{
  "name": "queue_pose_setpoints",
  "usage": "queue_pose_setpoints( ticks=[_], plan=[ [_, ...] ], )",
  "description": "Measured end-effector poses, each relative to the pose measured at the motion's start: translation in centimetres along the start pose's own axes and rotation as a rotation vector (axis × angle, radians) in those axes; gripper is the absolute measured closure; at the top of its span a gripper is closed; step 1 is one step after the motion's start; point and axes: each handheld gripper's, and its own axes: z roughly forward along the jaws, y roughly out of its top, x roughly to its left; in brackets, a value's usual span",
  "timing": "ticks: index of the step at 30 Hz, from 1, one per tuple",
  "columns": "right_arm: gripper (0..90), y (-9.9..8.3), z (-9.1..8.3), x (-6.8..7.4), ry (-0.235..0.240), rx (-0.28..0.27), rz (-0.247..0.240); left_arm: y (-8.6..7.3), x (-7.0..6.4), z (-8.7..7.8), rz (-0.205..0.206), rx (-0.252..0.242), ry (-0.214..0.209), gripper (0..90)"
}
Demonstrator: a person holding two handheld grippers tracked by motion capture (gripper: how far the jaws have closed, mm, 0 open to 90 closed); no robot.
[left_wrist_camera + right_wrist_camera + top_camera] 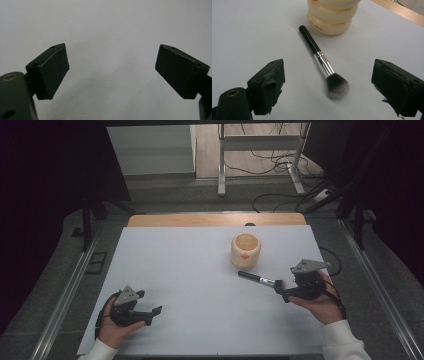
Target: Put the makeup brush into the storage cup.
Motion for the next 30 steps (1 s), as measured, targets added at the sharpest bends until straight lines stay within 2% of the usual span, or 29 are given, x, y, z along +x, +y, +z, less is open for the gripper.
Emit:
queue_pose_setpoints(
  ticks=[13,19,30],
  plan=[
    [11.3,2.1,2.1,-0.5,0.014,0.06,-0.025,0.0,0.0,0.1,0.001,0.003,0.0,12.5],
    [11.8,2.8,3.1,-0.8,0.024,0.064,-0.038,0.0,0.0,0.1,0.0,0.001,0.0,12.5],
    [12.7,3.6,4.7,-1.6,0.045,0.111,-0.049,0.0,0.0,0.0,0.004,0.001,0.002,12.6]
  ],
)
